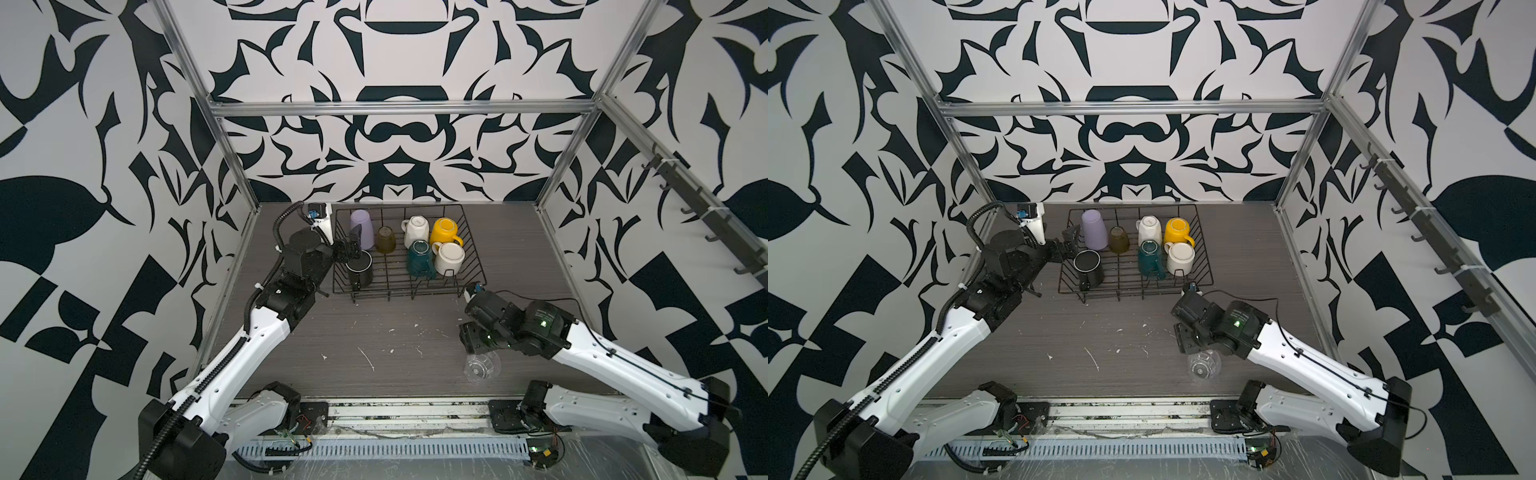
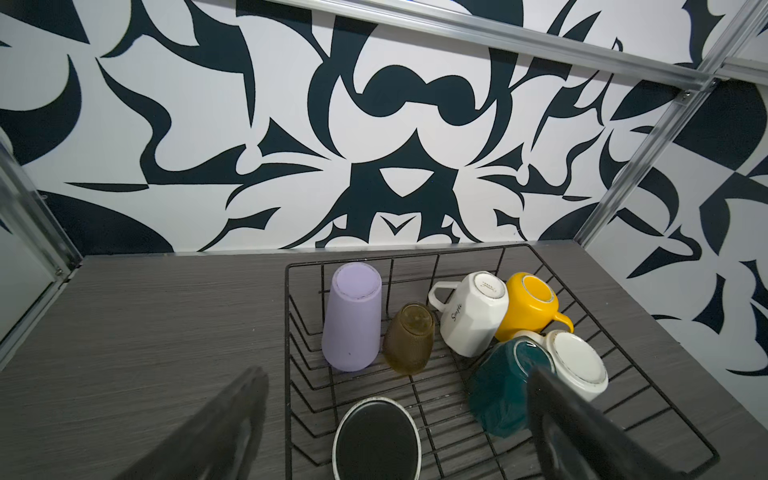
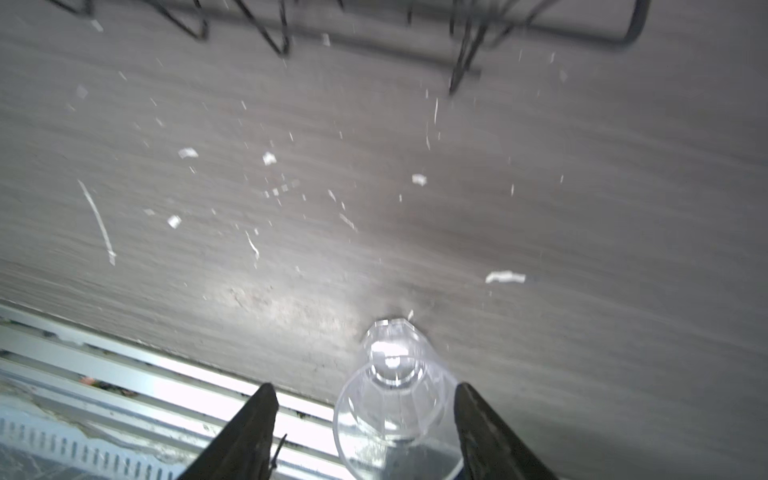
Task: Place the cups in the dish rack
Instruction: 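Raise the left gripper while the right reaches down to the clear plastic cup, then close the right gripper on the clear plastic cup's rim and lift it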
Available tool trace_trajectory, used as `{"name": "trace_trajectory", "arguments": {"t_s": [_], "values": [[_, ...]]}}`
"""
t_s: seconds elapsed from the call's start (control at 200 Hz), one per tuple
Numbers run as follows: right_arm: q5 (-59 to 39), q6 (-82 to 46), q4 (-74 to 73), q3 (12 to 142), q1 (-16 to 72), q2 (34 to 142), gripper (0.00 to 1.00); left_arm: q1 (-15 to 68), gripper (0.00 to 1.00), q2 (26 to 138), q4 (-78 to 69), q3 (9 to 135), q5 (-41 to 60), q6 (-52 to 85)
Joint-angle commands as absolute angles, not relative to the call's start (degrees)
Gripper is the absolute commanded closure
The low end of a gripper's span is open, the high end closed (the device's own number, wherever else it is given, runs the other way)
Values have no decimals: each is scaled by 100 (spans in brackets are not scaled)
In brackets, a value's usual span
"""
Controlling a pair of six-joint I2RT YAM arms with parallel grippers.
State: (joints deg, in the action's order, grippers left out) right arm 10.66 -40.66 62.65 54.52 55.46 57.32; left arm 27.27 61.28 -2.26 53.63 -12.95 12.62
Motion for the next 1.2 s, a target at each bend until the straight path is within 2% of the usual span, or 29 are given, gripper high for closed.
{"name": "trace_trajectory", "arguments": {"t_s": [0.0,0.215,0.575,0.845,1.055,1.195], "values": [[1249,-5013,6575,5275,5940,5682,32,2706,1,6084,-253,5343,-1379,1364],[1160,-5884,6421,4904,6679,5703,35,2706,1,6110,-342,5270,-1382,1458],[957,-5996,5280,4104,6756,6138,43,2704,1,6021,-195,5236,-1200,1506],[1397,-5703,5159,4139,6753,6559,71,2704,1,5967,-202,5178,-1248,1529],[1736,-5372,5334,4456,6698,6754,100,2704,1,5945,-211,5135,-1266,1559],[1741,-4850,5449,4998,6445,6566,100,2701,1,5902,-258,5076,-1368,1543]]}}
